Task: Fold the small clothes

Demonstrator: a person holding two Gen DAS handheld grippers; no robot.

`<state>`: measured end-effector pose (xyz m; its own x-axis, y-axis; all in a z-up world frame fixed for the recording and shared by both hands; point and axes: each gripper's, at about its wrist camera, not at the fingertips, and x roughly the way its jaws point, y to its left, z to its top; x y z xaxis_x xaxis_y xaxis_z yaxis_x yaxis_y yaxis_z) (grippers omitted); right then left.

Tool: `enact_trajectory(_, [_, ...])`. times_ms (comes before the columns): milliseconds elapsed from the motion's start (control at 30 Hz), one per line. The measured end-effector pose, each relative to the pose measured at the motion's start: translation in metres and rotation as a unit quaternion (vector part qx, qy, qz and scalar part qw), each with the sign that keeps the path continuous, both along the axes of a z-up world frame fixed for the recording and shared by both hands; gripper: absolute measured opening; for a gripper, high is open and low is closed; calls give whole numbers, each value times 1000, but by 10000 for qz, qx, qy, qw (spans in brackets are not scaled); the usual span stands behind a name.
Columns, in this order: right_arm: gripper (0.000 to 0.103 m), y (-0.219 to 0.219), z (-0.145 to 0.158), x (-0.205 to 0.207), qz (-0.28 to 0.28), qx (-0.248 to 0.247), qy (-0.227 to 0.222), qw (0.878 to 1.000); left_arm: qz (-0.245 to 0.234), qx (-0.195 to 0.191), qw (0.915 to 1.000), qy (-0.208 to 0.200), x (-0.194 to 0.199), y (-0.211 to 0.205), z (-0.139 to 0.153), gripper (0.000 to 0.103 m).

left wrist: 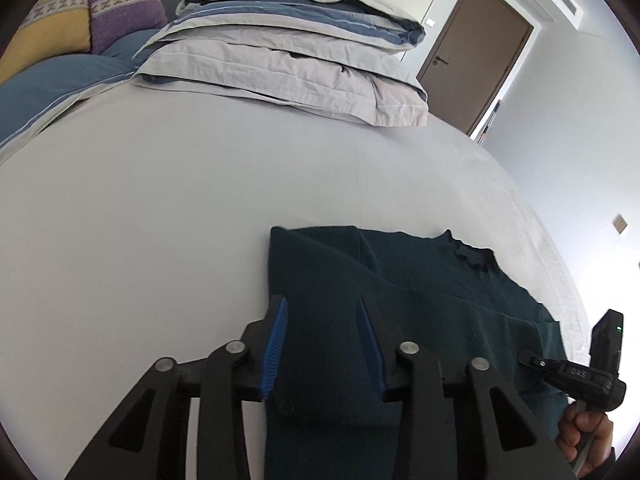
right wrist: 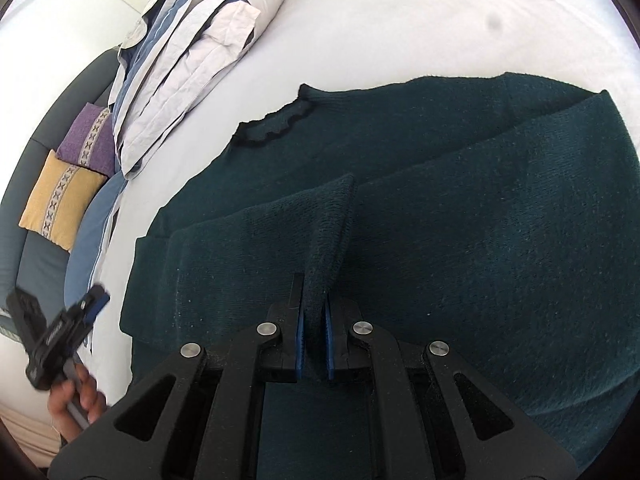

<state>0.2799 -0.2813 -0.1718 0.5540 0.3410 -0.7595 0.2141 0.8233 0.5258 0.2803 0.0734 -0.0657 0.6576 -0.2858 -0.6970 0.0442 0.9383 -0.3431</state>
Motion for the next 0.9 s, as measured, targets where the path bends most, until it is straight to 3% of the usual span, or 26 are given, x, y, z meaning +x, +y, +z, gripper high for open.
enact_trajectory(233, [6, -3, -6, 2, -14, 107, -14, 9999, -58, 465, 9977, 490, 56, -12, -38, 22])
enact_trajectory(467, [6, -14, -12, 2, -189, 366, -59, 9991, -154, 241, 9988, 388, 77, -3, -55, 21])
enact_trajectory(533, [6, -15, -14, 4, -244, 427, -54, 9988, -162, 209, 9989, 387, 75, -1, -53, 21])
enact_trajectory(600, [6, -13, -13, 4, -241, 389, -46, 9989, -193, 462, 9980, 375, 66, -5, -44, 21])
enact_trajectory(733, [7, -14, -11, 2, -304, 482, -78, 9983, -381, 705, 9967, 118, 20, -15, -25, 21])
enact_trajectory(900, [7, -10, -8, 1, -363, 330, -44, 9988, -650, 1367, 9884, 126, -7, -34, -43, 23])
